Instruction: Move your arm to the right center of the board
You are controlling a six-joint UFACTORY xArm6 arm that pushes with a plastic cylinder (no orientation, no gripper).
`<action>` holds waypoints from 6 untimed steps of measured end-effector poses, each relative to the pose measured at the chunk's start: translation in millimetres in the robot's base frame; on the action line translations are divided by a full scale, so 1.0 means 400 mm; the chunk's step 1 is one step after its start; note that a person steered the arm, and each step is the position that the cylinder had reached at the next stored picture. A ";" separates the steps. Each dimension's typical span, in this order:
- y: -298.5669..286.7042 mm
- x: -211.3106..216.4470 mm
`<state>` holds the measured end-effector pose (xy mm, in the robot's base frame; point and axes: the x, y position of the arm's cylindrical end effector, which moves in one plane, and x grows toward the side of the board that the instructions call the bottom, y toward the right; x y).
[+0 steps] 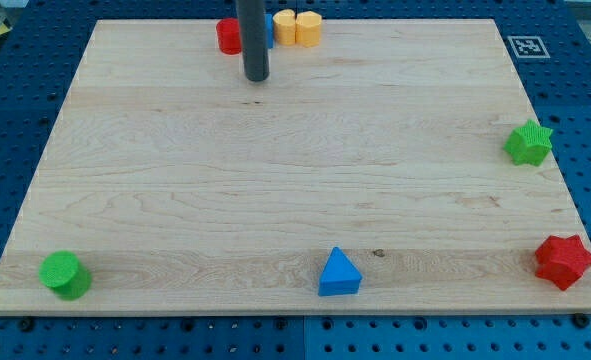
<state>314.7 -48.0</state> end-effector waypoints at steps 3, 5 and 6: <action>0.204 0.161; 0.401 0.262; 0.489 0.296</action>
